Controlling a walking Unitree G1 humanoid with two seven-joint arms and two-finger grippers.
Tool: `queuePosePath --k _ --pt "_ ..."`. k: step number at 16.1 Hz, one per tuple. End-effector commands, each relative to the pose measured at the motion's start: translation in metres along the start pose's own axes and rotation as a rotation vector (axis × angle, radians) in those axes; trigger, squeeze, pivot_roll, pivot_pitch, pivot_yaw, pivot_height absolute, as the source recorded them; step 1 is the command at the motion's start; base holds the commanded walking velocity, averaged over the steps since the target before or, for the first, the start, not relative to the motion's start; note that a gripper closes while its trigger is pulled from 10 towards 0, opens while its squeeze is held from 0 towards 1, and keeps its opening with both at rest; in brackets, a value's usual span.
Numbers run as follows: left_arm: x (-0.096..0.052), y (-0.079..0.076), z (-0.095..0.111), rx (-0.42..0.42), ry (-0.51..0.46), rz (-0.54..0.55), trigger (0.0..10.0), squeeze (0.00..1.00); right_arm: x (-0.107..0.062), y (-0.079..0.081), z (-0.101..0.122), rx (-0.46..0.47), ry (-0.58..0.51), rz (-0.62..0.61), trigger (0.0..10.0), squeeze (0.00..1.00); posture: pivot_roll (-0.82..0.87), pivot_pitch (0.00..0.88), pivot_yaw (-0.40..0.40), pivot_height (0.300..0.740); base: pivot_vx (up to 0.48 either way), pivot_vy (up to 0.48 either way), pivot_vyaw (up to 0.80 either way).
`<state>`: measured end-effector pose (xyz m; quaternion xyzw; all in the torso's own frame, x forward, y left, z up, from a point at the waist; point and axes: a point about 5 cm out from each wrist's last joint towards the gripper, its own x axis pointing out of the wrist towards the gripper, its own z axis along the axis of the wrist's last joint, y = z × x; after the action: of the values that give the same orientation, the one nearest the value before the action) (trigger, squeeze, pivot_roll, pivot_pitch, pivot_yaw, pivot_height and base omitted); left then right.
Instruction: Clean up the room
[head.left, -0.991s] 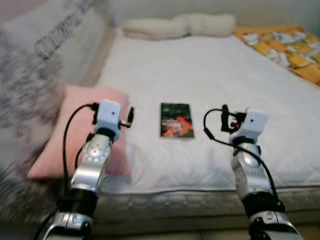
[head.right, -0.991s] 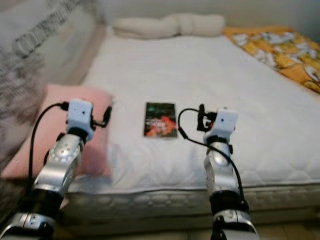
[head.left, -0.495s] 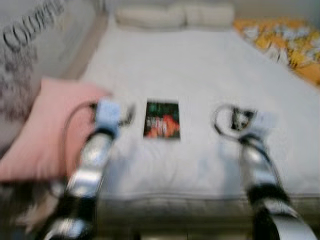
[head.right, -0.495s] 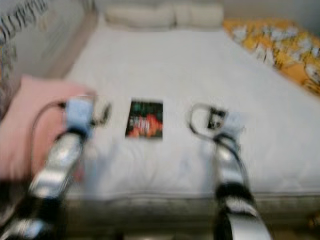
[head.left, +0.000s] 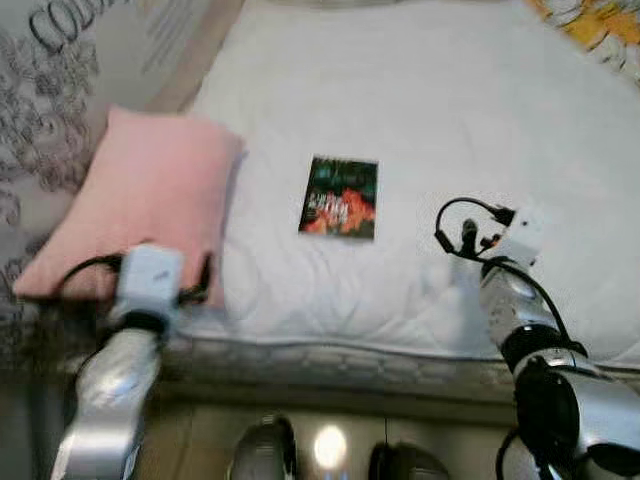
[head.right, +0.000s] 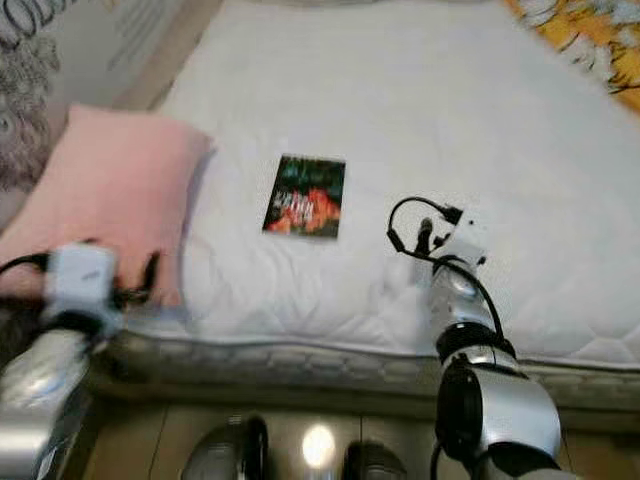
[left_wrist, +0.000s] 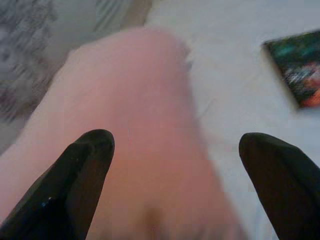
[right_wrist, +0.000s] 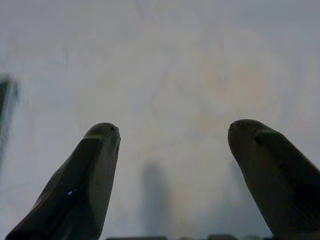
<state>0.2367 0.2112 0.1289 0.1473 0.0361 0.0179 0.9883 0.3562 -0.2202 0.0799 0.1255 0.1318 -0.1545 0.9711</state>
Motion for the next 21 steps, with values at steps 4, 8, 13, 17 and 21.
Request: queuePosePath --k 4,8,13,17,21 --pt "-0.024 -0.005 0.010 0.000 0.014 0.008 10.0 0.00 0.005 0.025 0.019 -0.204 -0.017 0.127 10.0 0.00 0.32 0.281 0.004 0.736 0.000 0.000 0.00" --pt "-0.045 -0.006 0.006 -0.026 0.077 0.018 10.0 0.00 0.011 0.015 0.039 -0.145 0.012 0.088 10.0 0.00 0.36 0.329 -0.012 0.736 0.000 0.000 0.00" --pt "-0.066 -0.001 0.008 -0.029 0.127 0.067 10.0 0.00 0.012 0.033 0.047 -0.124 0.048 0.124 10.0 0.00 0.42 0.369 -0.032 0.736 0.000 0.000 0.00" --pt "-0.066 -0.005 0.010 -0.026 0.130 0.075 10.0 0.00 0.005 0.089 0.064 -0.375 -0.097 0.337 10.0 0.00 0.40 0.364 -0.049 0.736 0.000 0.000 0.00" --pt "-0.049 -0.018 0.011 -0.066 0.108 0.053 10.0 0.00 -0.017 0.153 0.051 -0.417 -0.104 0.650 10.0 0.00 0.35 0.334 -0.069 0.736 0.000 0.000 0.00"
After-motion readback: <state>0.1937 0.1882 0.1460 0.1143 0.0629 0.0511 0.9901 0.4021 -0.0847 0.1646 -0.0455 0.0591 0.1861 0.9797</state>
